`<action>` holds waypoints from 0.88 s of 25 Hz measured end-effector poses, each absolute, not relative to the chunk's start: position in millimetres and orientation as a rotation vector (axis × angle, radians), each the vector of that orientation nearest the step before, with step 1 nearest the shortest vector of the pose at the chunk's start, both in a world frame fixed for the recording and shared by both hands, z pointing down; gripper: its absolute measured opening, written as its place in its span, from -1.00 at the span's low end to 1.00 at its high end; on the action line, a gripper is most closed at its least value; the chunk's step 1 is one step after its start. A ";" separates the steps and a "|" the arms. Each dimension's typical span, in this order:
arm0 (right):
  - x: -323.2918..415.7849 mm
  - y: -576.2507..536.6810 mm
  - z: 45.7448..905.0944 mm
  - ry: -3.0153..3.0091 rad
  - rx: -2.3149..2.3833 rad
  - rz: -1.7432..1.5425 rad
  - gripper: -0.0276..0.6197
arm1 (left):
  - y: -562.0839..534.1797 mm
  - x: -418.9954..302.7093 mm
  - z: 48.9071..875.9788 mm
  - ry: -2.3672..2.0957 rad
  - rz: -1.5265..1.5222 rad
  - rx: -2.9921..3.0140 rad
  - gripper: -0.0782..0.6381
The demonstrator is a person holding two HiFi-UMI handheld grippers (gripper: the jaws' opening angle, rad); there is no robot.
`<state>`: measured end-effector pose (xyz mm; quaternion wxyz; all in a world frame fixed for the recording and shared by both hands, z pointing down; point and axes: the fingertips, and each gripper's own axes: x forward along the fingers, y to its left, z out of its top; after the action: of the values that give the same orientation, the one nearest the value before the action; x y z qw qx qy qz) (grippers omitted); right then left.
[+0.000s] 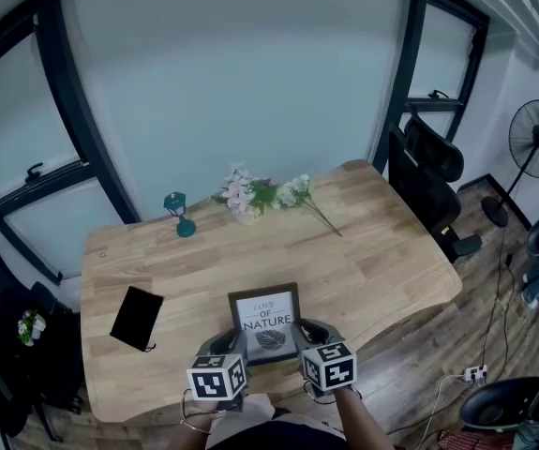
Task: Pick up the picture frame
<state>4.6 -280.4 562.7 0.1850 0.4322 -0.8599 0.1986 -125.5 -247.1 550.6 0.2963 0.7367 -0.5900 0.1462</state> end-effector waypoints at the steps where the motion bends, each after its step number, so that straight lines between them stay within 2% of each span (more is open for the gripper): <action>1: 6.7 -277.6 560.9 -2.427 1.219 0.559 -0.70 | -244.2 -123.1 548.8 -1.571 0.388 1.962 -0.61; 22: 37.2 -224.0 518.2 -2.528 1.257 0.465 -0.70 | -189.0 -93.2 508.1 -1.648 0.339 2.017 -0.61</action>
<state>37.2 -224.0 518.2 0.1399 0.4351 -0.8748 0.1608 -93.2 -189.0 508.1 0.2545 0.7425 -0.6068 0.1249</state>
